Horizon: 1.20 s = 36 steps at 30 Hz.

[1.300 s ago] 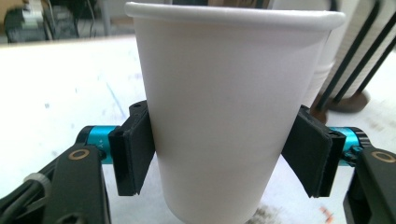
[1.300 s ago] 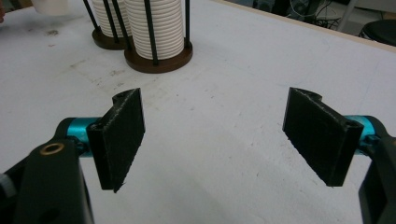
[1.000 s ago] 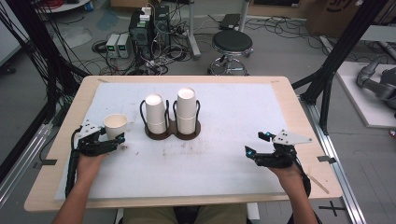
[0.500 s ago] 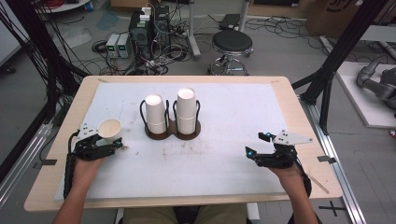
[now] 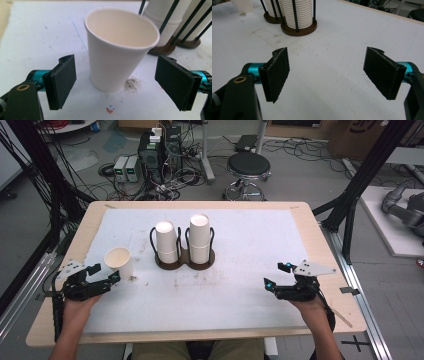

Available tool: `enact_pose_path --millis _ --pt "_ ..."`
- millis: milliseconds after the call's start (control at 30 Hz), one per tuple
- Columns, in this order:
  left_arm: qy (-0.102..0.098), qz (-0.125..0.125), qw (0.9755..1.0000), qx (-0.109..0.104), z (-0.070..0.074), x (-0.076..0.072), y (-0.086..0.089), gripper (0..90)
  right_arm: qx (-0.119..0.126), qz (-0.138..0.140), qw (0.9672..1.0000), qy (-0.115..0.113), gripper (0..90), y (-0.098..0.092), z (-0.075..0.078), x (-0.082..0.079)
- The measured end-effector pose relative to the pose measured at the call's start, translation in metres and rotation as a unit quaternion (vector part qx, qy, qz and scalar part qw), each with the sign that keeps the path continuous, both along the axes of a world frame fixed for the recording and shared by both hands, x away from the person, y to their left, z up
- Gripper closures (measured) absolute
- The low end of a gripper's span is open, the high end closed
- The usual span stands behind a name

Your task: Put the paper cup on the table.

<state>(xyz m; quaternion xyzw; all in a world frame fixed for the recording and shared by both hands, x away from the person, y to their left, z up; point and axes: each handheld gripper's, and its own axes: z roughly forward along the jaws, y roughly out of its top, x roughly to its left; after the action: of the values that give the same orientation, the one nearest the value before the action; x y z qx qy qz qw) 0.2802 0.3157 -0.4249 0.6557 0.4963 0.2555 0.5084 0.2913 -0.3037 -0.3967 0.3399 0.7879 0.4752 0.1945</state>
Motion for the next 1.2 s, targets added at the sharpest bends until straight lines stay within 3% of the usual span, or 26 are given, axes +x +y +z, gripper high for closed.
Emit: enact_pose_path --millis 67,200,367,467,633,800,967,1200 --pt "-0.028 0.006 0.9994 -0.018 0.007 -0.005 0.003 17.4 0.001 -0.001 1.0000 -0.001 21.7 0.000 0.000 0.000" --pt "-0.080 0.005 0.9957 -0.047 0.024 -0.012 0.002 17.2 0.000 -0.002 1.0000 0.001 21.7 -0.001 -0.001 0.001" --pt "-0.126 -0.042 0.9888 -0.067 0.039 -0.016 -0.015 17.2 0.007 -0.010 0.9999 0.005 21.7 -0.004 -0.002 0.001" --pt "-0.142 -0.078 0.9839 -0.076 0.042 -0.015 -0.031 16.7 0.008 -0.015 0.9998 0.003 21.7 -0.006 -0.003 0.001" --pt "-0.132 -0.124 0.9816 -0.060 0.035 -0.008 -0.063 16.7 0.012 -0.021 0.9997 0.001 21.7 -0.007 -0.004 0.000" --pt "-0.126 -0.151 0.9792 -0.051 0.032 -0.003 -0.084 16.8 0.017 -0.020 0.9997 0.000 21.7 -0.006 -0.005 -0.003" --pt "-0.124 -0.167 0.9770 -0.046 0.031 -0.001 -0.096 17.0 0.026 -0.027 0.9993 0.002 21.7 -0.009 -0.005 -0.006" --pt "-0.113 -0.173 0.9769 -0.056 0.021 -0.001 -0.098 17.1 0.026 -0.034 0.9991 -0.004 21.7 -0.010 -0.003 -0.011"
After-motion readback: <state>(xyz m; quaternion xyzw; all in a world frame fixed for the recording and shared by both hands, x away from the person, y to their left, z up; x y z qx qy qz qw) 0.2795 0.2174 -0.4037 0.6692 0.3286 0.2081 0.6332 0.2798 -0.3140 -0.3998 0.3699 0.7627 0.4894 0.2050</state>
